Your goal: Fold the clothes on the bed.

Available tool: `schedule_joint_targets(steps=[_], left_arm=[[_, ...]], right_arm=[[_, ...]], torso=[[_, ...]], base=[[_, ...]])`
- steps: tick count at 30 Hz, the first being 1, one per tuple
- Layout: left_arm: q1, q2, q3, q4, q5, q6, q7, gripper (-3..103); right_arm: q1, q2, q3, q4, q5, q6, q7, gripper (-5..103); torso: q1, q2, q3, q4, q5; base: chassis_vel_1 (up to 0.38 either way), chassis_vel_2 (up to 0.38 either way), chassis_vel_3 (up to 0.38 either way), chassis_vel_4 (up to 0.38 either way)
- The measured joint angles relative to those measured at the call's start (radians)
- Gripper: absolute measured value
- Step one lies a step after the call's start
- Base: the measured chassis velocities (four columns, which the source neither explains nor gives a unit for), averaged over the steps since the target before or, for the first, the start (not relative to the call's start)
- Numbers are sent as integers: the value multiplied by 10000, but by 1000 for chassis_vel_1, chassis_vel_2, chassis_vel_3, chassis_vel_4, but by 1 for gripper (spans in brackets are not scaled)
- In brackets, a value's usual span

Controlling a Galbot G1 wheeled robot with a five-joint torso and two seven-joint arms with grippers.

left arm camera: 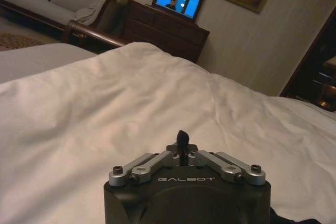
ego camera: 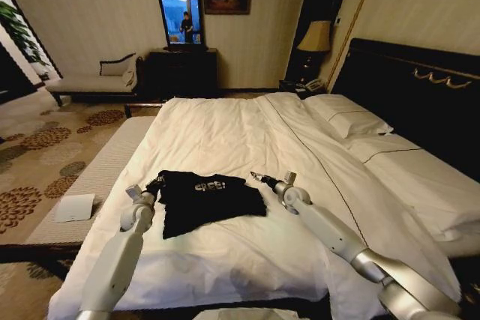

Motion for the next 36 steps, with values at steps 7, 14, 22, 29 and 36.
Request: schedule_joint_targets(steps=[7,14,22,29,36], left_arm=[[111,-139,-6,-158,36,41,-43,2],[62,-94,-10,-164,29,67,-62,2],[-27,-28,0,-85,-14,73,-63,2],[-117,6,27,-5,-29,78,-63,2],[-205,-9,45,61,-30,79,-68,2]], right_arm=[[173,627,-329,-690,-442,287,-400,100],[335,1117,-576,-1026,-641,571,-714,100],[383,1353,-778,-1268,-886,668,-876,70],[403,1378,-858,-1276,-919,720,-1007,48],[416,1337,-955,-1288,-1104,878,-1372,21]], torso=[[0,1,0,-1,1],[0,1,0,1,0],[0,1,0,0,-1],[0,1,0,0,1],[0,2,0,0,2]], base=[[0,0,0,0],[0,0,0,0],[0,0,0,0],[0,0,0,0],[0,0,0,0]])
